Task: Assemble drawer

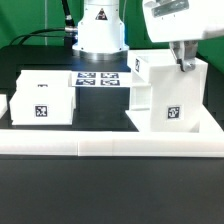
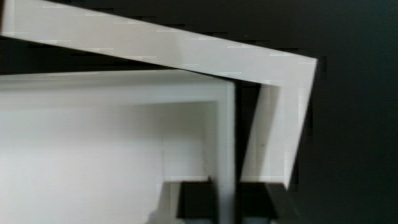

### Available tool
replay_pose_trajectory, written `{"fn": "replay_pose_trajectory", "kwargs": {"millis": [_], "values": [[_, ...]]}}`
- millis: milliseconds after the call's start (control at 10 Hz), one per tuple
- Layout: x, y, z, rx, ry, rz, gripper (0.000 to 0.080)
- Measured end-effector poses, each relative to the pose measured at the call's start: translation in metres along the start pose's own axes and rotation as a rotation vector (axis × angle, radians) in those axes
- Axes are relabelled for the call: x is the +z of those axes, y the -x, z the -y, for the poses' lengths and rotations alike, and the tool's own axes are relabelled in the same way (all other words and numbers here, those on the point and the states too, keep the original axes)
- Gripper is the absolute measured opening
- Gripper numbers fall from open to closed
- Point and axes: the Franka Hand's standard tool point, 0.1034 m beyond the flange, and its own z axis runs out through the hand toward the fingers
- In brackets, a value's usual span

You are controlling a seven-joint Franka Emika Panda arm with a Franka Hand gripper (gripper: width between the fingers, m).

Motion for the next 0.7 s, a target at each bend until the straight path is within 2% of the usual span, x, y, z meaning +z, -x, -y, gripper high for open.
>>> {"fn": "replay_pose_trajectory", "kwargs": {"millis": [500,700], "values": [[0.006,-0.008,0.032,0.033,-0.002,0.015,0.0041],[0.007,-0.009,0.037,0.045,0.032,0.033,0.0044]]}}
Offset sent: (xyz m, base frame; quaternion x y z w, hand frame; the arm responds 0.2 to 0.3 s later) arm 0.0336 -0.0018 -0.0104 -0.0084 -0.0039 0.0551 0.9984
